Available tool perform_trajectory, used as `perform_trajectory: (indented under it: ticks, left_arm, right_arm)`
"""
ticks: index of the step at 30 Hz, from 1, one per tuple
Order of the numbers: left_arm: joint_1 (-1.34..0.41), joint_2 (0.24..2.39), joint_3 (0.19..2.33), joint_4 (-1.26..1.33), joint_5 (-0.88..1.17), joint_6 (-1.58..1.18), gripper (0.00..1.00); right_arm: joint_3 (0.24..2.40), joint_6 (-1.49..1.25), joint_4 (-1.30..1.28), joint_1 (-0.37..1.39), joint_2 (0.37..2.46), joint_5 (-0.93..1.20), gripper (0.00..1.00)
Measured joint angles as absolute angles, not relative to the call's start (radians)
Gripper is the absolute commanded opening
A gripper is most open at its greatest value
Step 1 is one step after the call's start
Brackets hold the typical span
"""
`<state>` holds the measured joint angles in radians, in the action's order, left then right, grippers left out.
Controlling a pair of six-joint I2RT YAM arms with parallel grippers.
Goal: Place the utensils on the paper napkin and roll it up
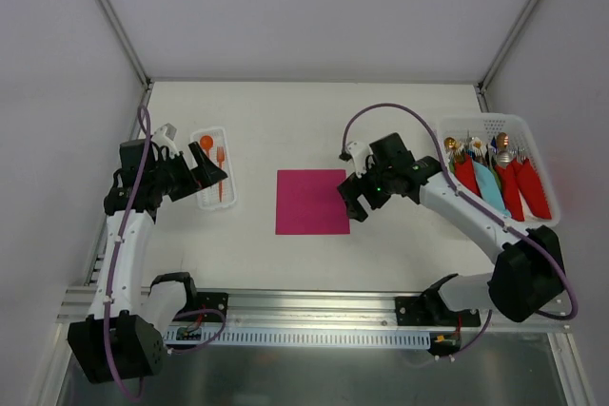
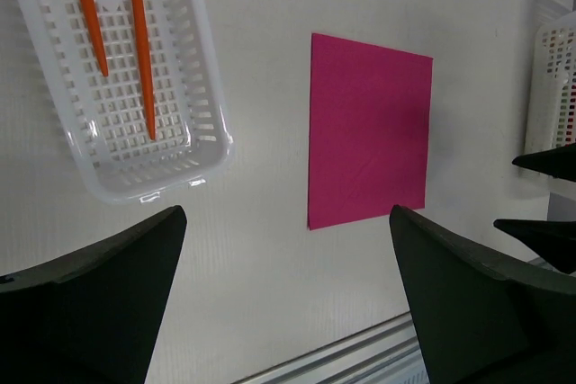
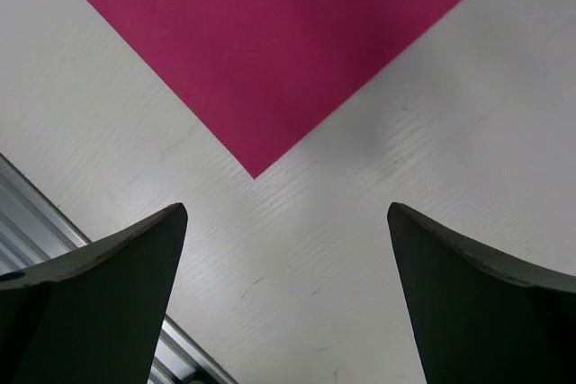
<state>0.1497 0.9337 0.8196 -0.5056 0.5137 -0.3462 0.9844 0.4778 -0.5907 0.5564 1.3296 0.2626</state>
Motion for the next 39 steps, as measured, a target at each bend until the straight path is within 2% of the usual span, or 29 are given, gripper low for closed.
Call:
perform_trajectory:
  ticks: [7,15,28,39]
  left_arm:
    - [0.149,0.889,0.82,-0.505,0.488,-0.346,0.99]
    - [0.149,0.893,0.824,-0.506,0.486,-0.353,0.99]
    - [0.149,0.828,0.821,-0.506,0.484,-0.388,0.99]
    - [0.149,0.817,0.82,-0.508,0.442,-0.413,0.99]
  right_arm:
    - [1.095,0.472,-0.531,0.686,1.435,0.181,0.99]
    - [1.114,0.488,-0.472,0.862,1.598,0.083,0.99]
    - [1.161,0.424,-0.327,0.883,1.823,-0.084,0.99]
    - [1.264,0.163,-0.276,0.895,1.927,-0.186,0.97]
